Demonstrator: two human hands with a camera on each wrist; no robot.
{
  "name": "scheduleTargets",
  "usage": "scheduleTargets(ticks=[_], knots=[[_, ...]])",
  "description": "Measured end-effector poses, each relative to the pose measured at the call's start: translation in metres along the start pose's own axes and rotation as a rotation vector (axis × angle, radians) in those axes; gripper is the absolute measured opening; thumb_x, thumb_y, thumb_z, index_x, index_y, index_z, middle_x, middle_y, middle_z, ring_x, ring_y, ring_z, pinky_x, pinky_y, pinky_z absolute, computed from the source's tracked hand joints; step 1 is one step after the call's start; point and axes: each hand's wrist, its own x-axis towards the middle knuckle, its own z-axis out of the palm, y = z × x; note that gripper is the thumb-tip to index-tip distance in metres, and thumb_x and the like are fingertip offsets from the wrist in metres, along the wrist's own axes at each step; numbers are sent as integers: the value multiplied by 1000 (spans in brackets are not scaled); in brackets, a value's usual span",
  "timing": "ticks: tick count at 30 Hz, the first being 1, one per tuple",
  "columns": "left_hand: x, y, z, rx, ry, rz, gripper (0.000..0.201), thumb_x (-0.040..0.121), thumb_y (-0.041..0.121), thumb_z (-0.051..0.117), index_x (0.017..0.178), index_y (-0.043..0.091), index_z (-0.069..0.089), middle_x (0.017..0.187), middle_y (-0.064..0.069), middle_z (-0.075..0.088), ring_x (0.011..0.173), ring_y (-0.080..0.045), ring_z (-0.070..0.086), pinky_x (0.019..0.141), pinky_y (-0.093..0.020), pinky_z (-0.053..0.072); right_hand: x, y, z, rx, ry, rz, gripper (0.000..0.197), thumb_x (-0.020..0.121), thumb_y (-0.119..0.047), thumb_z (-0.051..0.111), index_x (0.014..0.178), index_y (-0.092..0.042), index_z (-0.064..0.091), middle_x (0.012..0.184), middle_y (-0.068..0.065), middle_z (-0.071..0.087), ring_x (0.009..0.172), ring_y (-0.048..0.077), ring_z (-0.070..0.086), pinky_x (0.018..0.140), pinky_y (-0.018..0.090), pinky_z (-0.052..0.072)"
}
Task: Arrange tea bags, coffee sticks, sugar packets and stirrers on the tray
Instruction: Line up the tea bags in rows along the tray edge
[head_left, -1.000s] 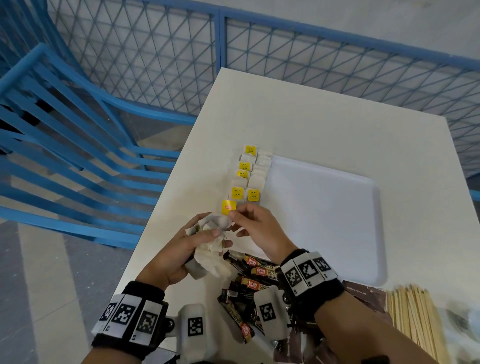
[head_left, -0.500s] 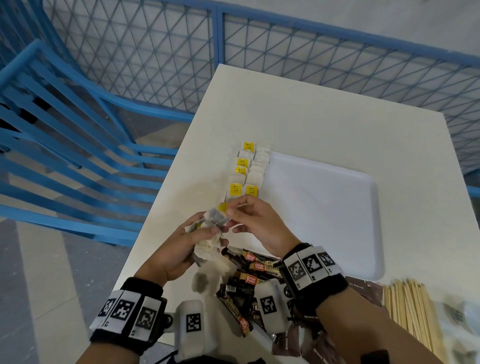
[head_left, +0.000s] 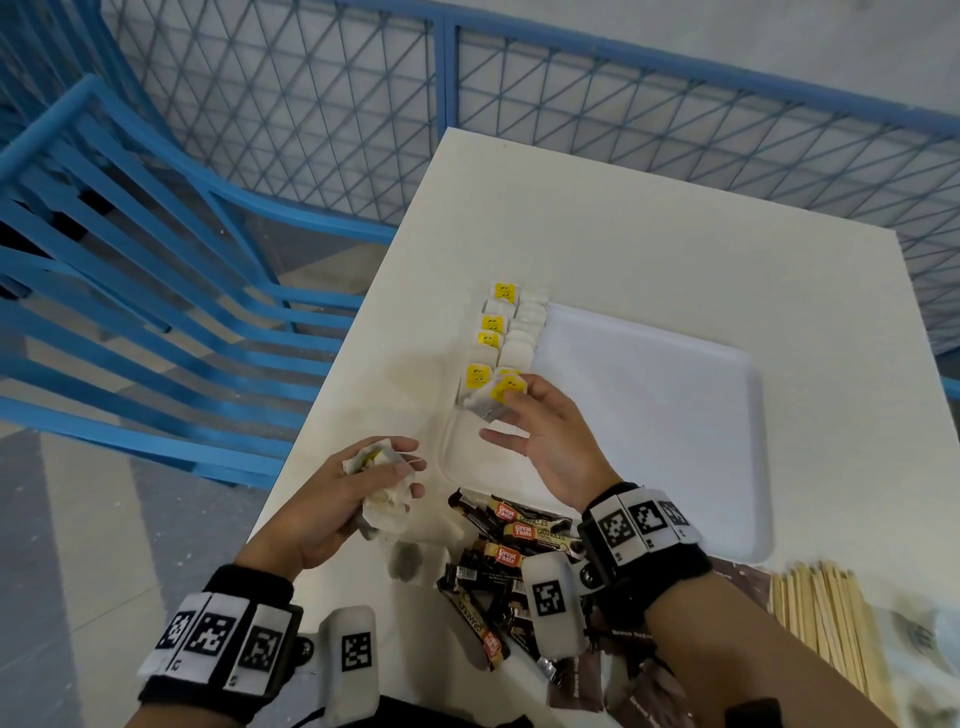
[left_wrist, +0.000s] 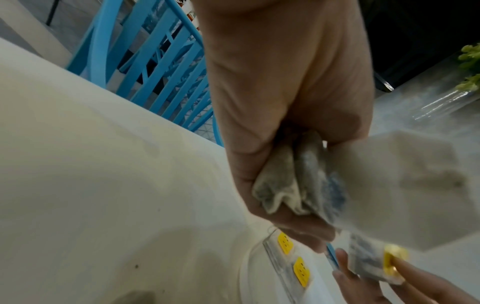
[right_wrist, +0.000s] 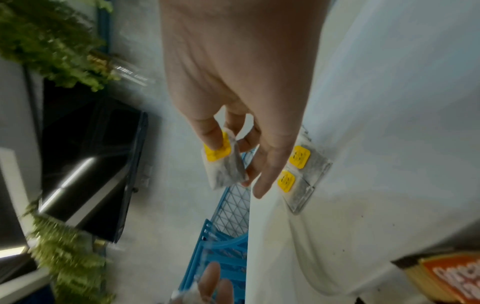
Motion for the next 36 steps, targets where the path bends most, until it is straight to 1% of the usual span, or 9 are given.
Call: scheduleTargets(ticks=[5,9,12,17,22,26,30,34,36], knots=[[-7,-5,-14,-56,60,32,30,80,8,65,110,6,60,98,-13,64,73,-18,69,43,-23,47,10,-2,-14,157,135,-83,8,96,-10,46,94,-15,52,91,10,64,84,22,64,72,28,57],[-12,-10,-31,-69,106,64,66,52,34,87,108,11,62,97,-11,67,78,-20,69,50,-24,50,20,0,-25,54,202,-66,14,88,-3,57,100,-11,55,93,15,64,84,22,63,79,29,56],[-14,-12,-39,-70,114,82,85,35,45,92,108,13,63,96,-8,69,79,-20,69,50,-24,48,26,8,-21,-76,225,12,7,87,-4,61,88,-10,60,89,9,63,83,19,60,75,26,54],[-15,-15,-38,-85,123,63,53,60,24,82,108,13,62,98,-10,67,78,-19,69,48,-23,45,40,24,-6,-429,214,23,10,81,-11,69,76,-18,64,73,-5,60,72,10,53,65,19,42],[-17,-18,-33,-70,113,71,85,35,47,91,108,14,62,95,-9,69,79,-20,69,53,-25,45,54,32,-2,-601,181,-8,15,78,-6,72,84,-14,60,81,6,64,70,17,57,61,24,48],[-16,-18,-28,-107,100,64,49,65,25,78,109,12,61,95,-10,67,78,-19,68,60,-27,36,60,36,-3,-646,221,-35,19,77,-2,71,79,-13,55,78,7,59,71,20,56,59,28,56],[-14,-17,-20,-109,79,54,31,80,11,60,111,9,59,94,-10,67,78,-20,67,49,-22,44,64,39,-1,-758,253,-89,22,75,-3,72,76,-15,53,67,-1,52,69,20,52,70,42,56],[-8,-15,-14,-114,60,49,25,83,9,61,107,9,59,91,-9,66,76,-20,68,51,-22,48,66,38,0,-858,253,-162,19,78,-6,70,92,-6,58,64,-7,44,61,10,44,60,20,43],[-6,-16,-10,-119,52,44,24,84,8,56,108,8,59,90,-9,66,76,-20,67,52,-23,49,66,38,1,-868,259,-174,24,77,-5,70,97,-4,56,65,-7,42,61,10,43,58,19,36]])
